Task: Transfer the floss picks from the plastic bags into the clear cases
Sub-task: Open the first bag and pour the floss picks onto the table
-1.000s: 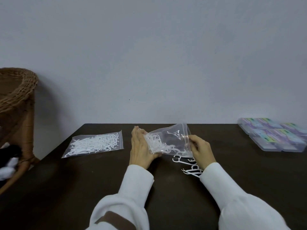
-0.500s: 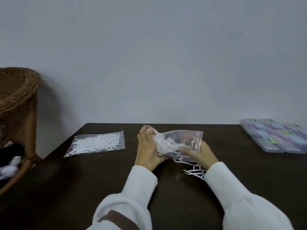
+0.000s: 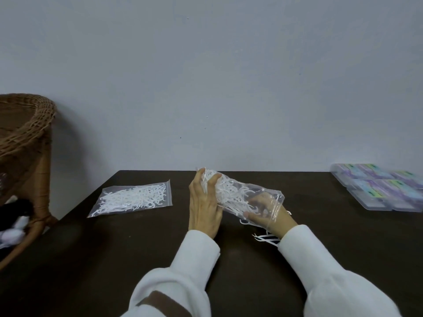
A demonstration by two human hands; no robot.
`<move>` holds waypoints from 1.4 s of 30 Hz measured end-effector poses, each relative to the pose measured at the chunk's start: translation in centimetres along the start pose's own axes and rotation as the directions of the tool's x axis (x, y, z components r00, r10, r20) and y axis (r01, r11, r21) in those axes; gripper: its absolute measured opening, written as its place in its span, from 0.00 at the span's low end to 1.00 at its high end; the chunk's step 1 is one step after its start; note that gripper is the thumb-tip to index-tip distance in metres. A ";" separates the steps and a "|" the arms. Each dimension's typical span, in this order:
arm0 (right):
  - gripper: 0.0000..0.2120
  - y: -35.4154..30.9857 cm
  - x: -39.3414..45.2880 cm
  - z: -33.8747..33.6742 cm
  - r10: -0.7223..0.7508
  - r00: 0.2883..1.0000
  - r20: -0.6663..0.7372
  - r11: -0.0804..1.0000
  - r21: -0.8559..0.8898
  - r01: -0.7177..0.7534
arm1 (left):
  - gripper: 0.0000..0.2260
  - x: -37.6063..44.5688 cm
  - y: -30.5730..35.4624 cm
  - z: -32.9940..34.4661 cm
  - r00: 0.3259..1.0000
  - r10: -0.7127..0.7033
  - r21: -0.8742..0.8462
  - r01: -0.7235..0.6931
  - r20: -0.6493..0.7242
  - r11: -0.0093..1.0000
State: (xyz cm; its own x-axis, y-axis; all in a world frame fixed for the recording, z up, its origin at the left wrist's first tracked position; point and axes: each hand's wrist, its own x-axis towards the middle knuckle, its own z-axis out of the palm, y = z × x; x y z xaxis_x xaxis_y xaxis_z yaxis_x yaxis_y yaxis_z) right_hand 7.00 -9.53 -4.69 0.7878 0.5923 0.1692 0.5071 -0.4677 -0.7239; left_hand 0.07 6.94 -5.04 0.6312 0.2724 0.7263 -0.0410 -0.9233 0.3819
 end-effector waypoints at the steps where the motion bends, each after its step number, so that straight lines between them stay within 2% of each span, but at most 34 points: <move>1: 0.20 0.1 0.1 0.0 0.005 1.000 0.022 0.999 -0.051 -0.004 | 0.37 -0.1 0.0 0.0 1.000 -0.005 -0.002 0.005 0.007 1.000; 3: 0.20 -0.1 0.2 -0.1 0.050 0.997 0.061 0.989 -0.142 -0.041 | 0.36 -0.2 -0.1 0.1 1.000 -0.019 -0.003 0.019 0.018 1.000; 6: 0.07 -0.5 0.2 0.0 0.074 0.993 0.094 0.982 -0.181 -0.056 | 0.36 -0.2 -0.2 0.2 0.999 -0.047 -0.009 0.047 0.015 0.999; 8: 0.04 -0.7 0.2 0.2 0.073 0.990 0.124 0.982 -0.180 -0.050 | 0.36 -0.1 -0.2 0.2 0.999 -0.047 -0.001 0.047 0.004 0.999; 11: 0.17 -1.3 0.5 0.0 0.083 0.988 0.129 0.990 -0.127 -0.067 | 0.38 0.1 -0.6 0.0 0.998 -0.055 -0.001 0.055 -0.015 0.998; 13: 0.17 -1.6 0.6 -0.3 0.081 0.991 0.104 0.989 -0.131 -0.067 | 0.39 0.1 -0.8 -0.2 0.996 -0.087 -0.005 0.087 -0.027 0.996; 16: 0.19 -1.2 0.1 -0.4 -0.004 0.999 0.046 0.996 -0.088 0.008 | 0.35 0.2 -1.0 -0.3 0.986 -0.164 0.006 0.165 -0.035 0.986; 19: 0.18 -0.7 -0.3 -0.6 -0.020 0.999 0.029 0.994 -0.108 0.023 | 0.36 0.3 -1.3 -0.4 0.978 -0.204 0.002 0.204 -0.045 0.979; 24: 0.13 0.0 0.0 -0.9 -0.029 1.000 0.006 0.968 -0.249 0.029 | 0.35 0.3 -1.5 -0.5 0.963 -0.265 -0.036 0.264 -0.050 0.964; 30: 0.12 -0.6 -0.4 -1.8 -0.082 0.993 -0.085 0.976 -0.208 0.063 | 0.33 0.4 -1.6 -0.8 0.929 -0.361 -0.056 0.358 -0.078 0.932; 35: 0.06 -0.7 -0.7 -2.1 -0.083 0.988 -0.130 0.980 -0.189 0.058 | 0.33 0.5 -1.6 -1.1 0.887 -0.448 -0.084 0.441 -0.109 0.894; 42: 0.11 0.3 -0.7 -2.7 0.002 0.992 -0.124 0.965 -0.261 -0.035 | 0.33 0.7 -1.7 -1.7 0.816 -0.548 -0.120 0.535 -0.183 0.836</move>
State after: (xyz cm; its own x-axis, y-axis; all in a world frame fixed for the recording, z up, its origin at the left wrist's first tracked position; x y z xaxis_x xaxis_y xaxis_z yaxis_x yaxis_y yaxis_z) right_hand 7.53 -11.90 -3.18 0.8263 0.5050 0.2494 0.5529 -0.6429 -0.5301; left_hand -0.70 9.19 -4.26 0.3959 0.7779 0.4880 0.2105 -0.5941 0.7764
